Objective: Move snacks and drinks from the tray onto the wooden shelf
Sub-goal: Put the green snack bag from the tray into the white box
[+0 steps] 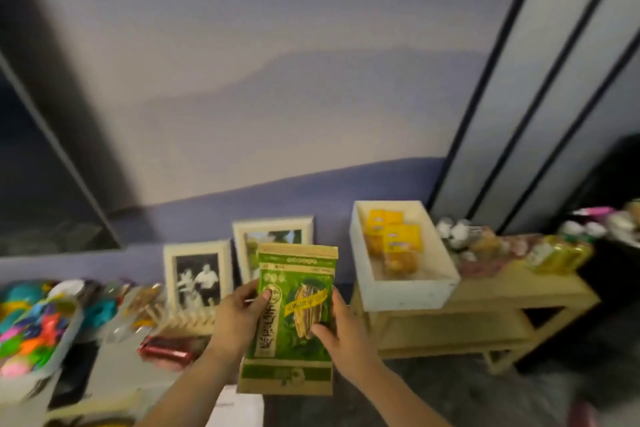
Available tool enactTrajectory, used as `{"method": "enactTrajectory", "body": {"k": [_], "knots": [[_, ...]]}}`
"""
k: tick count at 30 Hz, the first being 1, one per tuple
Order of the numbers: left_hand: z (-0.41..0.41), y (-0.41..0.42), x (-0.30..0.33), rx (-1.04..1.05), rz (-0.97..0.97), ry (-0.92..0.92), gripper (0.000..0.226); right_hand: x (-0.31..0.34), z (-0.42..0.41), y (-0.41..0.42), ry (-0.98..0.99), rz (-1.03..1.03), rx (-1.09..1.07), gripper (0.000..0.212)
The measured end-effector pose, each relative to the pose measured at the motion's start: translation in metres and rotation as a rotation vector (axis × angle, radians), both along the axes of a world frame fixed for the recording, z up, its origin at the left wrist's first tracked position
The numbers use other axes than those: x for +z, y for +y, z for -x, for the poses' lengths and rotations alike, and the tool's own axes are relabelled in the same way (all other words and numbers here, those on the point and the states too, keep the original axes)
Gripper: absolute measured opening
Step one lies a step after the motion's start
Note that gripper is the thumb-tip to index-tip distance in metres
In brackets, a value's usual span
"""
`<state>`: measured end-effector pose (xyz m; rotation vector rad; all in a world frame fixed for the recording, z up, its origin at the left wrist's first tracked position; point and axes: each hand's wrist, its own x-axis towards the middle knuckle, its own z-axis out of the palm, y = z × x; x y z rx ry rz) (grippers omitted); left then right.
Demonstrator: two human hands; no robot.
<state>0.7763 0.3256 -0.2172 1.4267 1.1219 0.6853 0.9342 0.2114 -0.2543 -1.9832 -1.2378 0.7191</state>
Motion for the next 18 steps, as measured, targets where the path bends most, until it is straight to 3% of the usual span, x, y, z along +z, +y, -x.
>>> {"method": "enactTrajectory", "body": {"k": [5,11,18], "knots": [[-0.098,-0.001,0.031,-0.147,-0.179,0.119,0.013,0.026,-0.092,-0.010,-0.026,-0.058,-0.092,0.077],[-0.221,0.016,0.044,-0.261,-0.243,0.165,0.015,0.041,-0.216,0.001,-0.090,-0.071,-0.140,0.078],[-0.328,0.048,0.019,-0.254,-0.151,0.167,0.011,0.031,-0.310,0.025,-0.095,-0.031,-0.182,0.079]]}}
